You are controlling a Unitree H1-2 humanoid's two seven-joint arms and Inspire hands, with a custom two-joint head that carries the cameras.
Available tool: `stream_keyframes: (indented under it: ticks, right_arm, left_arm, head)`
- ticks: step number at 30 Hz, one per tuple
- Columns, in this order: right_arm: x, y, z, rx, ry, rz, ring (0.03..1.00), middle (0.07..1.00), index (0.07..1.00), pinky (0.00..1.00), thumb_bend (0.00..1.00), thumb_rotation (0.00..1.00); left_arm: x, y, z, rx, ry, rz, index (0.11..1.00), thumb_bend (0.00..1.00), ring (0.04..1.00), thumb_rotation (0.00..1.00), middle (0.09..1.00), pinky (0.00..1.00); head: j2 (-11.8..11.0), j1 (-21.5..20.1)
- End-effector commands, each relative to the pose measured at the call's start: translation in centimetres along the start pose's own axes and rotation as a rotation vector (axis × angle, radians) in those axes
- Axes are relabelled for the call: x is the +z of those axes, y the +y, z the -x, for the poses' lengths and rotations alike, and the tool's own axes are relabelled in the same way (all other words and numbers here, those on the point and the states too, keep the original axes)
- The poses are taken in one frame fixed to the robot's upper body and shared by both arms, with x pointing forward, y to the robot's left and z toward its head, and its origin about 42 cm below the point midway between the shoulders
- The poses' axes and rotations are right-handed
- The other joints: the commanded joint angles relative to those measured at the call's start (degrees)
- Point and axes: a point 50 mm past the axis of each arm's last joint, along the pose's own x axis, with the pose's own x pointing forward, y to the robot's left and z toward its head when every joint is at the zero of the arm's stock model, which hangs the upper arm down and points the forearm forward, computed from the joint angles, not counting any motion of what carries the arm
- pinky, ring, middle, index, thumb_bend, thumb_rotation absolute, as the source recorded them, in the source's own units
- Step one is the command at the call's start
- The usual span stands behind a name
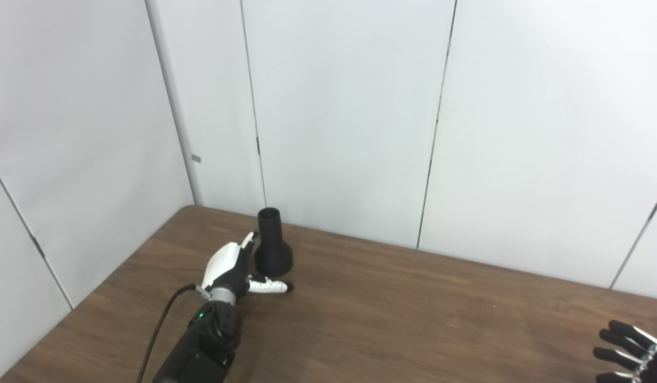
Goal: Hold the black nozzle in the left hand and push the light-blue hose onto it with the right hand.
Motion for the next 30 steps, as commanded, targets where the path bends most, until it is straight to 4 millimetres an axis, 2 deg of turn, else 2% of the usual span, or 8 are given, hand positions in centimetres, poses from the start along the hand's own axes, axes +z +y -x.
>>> stream_keyframes:
  ticks: [1,14,18,23,27,29,30]
  right_arm:
    - [1.8,0.0,-0.3,-0.002,-0.075,-0.001,0.707,0.773,0.766,0.54,0.63,0.05]
    - [2.0,-0.2,0.0,0.000,-0.075,0.003,0.704,0.771,0.764,0.54,0.64,0.06]
    - [2.2,-0.2,0.1,-0.001,-0.075,0.009,0.700,0.767,0.760,0.54,0.65,0.07]
    - [2.2,-0.2,0.2,-0.004,-0.073,0.018,0.694,0.769,0.761,0.53,0.65,0.06]
    - [2.2,-0.3,0.3,-0.006,-0.071,0.018,0.693,0.769,0.761,0.53,0.65,0.06]
    - [2.3,-0.3,0.3,-0.007,-0.071,0.022,0.694,0.770,0.762,0.53,0.65,0.06]
    - [2.4,-0.2,0.4,-0.007,-0.072,0.025,0.695,0.771,0.763,0.53,0.65,0.06]
  left_arm:
    - [1.3,1.6,-1.3,0.060,-0.022,0.034,0.898,0.91,1.000,0.26,0.925,1.00]
    - [2.7,0.6,-2.3,-0.009,-0.080,0.001,0.857,0.91,1.000,0.28,0.924,1.00]
    - [3.1,0.3,-2.2,-0.036,-0.101,0.018,0.839,0.90,1.000,0.27,0.904,1.00]
    - [3.4,-0.3,-2.0,-0.067,-0.117,0.084,0.800,0.87,0.951,0.22,0.850,1.00]
    - [3.3,-0.6,-2.1,-0.074,-0.115,0.101,0.770,0.86,0.919,0.19,0.817,0.97]
    - [3.2,-1.0,-2.1,-0.075,-0.115,0.096,0.754,0.85,0.888,0.17,0.781,0.92]
    - [3.0,-1.2,-2.2,-0.075,-0.115,0.090,0.745,0.85,0.859,0.16,0.749,0.86]
  head:
    - [0.06,-0.14]
    - [0.91,-1.06]
    - [1.26,-1.21]
    - [1.52,-1.23]
    - [2.05,-1.48]
    - [2.17,-1.55]
    - [2.27,-1.60]
